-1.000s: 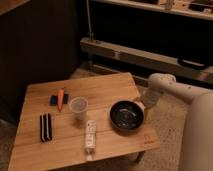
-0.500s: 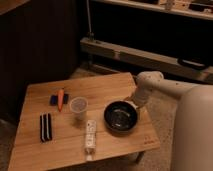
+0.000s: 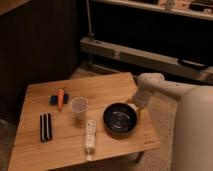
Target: Push the ceramic bowl across the table
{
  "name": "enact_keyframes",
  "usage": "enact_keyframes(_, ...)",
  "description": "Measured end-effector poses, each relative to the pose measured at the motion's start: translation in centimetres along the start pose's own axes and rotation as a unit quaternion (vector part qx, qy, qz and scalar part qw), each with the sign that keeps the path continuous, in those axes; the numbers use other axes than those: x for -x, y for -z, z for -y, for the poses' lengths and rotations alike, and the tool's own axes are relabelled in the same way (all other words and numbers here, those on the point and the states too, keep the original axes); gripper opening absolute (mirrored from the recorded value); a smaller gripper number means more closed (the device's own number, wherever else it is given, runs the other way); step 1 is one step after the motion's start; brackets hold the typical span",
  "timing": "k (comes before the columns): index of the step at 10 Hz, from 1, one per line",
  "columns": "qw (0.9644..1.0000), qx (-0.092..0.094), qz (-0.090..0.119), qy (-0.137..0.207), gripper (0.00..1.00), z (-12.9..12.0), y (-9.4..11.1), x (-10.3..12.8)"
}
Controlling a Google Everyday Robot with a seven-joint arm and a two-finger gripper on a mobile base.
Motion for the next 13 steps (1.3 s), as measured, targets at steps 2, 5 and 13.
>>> enact_keyframes(2,0.9999,-0.006,0.005,0.01,0.8,0.3,0.4,1.1)
enact_keyframes(5,0.9993,-0.008,0.013,0.034,0.8,1.1,-0.1,3.5)
enact_keyframes(13,0.9967,-0.003,0.034,0.073,0.8,1.8,-0.8,7.4)
